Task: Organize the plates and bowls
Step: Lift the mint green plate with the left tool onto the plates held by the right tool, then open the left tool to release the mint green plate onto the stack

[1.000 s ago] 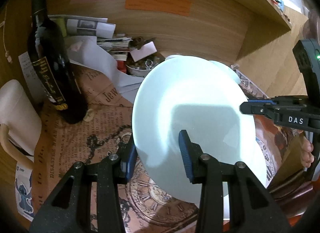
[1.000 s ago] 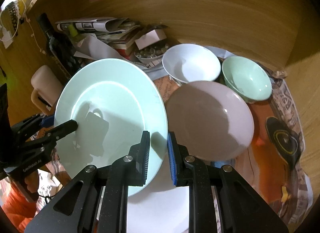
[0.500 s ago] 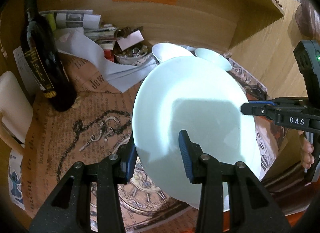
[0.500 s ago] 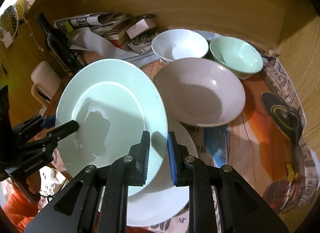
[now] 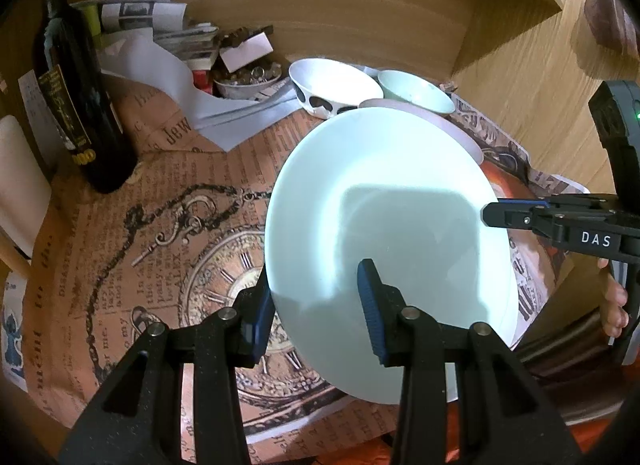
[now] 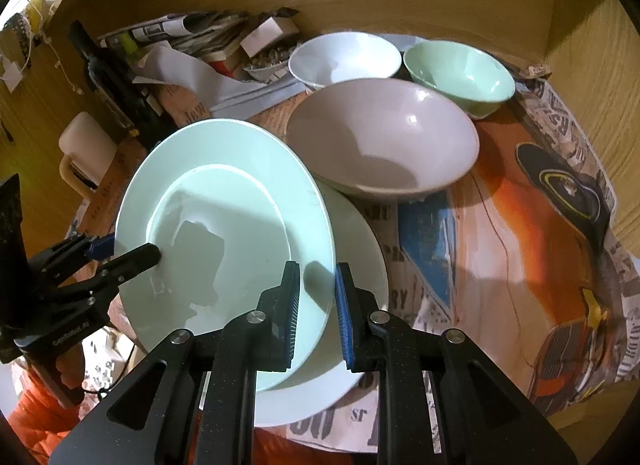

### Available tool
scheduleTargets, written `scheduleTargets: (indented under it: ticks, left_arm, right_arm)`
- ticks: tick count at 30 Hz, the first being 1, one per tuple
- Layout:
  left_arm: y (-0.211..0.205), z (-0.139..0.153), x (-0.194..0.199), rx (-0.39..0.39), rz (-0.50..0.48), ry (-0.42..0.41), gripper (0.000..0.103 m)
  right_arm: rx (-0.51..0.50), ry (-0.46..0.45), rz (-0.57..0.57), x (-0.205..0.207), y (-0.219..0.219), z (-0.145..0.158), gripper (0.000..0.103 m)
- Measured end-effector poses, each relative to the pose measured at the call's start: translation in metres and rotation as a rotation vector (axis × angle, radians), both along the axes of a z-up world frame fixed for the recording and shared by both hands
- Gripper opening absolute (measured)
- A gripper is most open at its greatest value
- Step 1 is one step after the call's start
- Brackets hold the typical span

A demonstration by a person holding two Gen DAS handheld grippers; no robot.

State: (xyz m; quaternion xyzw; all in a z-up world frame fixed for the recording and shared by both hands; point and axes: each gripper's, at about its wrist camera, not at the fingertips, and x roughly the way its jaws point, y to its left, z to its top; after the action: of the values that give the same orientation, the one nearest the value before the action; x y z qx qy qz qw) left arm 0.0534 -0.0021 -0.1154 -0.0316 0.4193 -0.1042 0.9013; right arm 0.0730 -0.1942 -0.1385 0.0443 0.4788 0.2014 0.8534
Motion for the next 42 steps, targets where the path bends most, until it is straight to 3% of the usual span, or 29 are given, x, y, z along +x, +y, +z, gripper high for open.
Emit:
scheduleTargets:
  ticks: [18, 28, 42]
  left_arm:
    - [-0.012, -0.017, 0.006, 0.031, -0.019, 0.05, 0.041]
    - [-0.018, -0.025, 0.018, 0.058, -0.019, 0.075, 0.044]
    - [-0.026, -0.025, 0.018, 0.125, -0.028, 0.039, 0.045]
  right_arm:
    - [0.028, 0.084, -0.015, 0.003, -0.008, -0.021, 0.016]
    - [0.063, 0.085, -0.029, -0.002, -0.015, -0.021, 0.016]
    - [0.067, 0.046, -0.042, -0.006, -0.019, -0.017, 0.019]
